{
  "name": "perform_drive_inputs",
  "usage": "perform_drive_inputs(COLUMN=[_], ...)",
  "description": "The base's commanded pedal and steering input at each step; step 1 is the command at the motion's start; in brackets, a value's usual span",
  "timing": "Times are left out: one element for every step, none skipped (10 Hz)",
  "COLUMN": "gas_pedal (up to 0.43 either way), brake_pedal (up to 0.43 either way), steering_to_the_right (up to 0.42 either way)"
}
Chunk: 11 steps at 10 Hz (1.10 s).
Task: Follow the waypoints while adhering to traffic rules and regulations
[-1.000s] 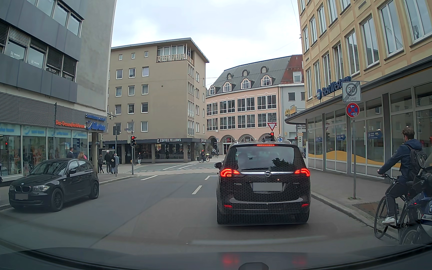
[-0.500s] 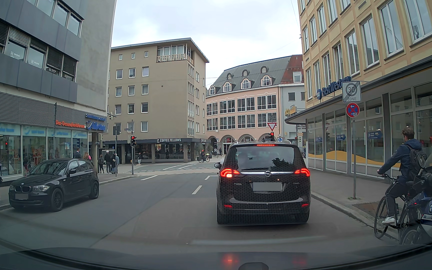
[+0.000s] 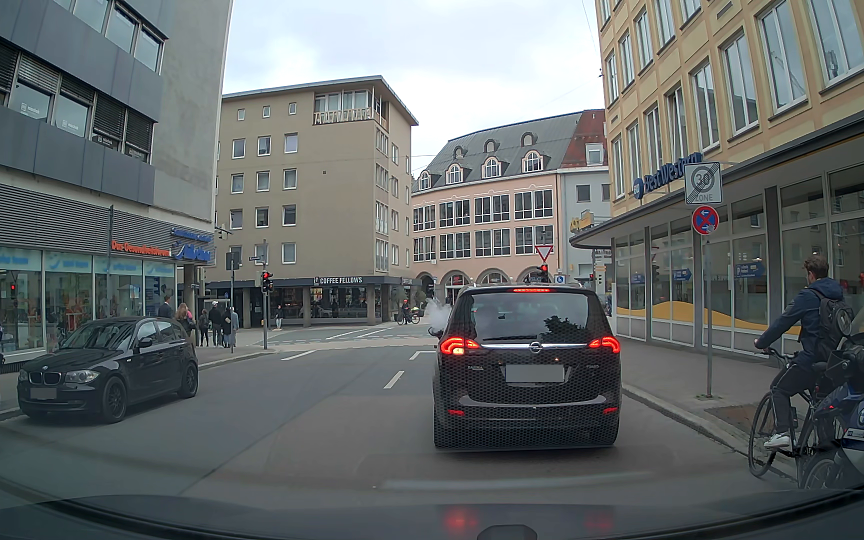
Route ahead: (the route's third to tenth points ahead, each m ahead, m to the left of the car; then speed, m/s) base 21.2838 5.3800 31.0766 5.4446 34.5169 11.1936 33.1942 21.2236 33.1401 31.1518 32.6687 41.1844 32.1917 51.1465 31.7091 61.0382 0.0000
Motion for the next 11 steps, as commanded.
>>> perform_drive_inputs(gas_pedal=[0.0,0.0,0.0,0.0,0.0,0.0,0.0,0.0,0.0,0.0,0.0], brake_pedal=[0.232,0.232,0.238,0.238,0.238,0.232,0.232,0.232,0.232,0.238,0.238], steering_to_the_right=[-0.108,-0.108,-0.108,-0.108,-0.108,-0.108,-0.108,-0.108,-0.108,-0.108,-0.108])
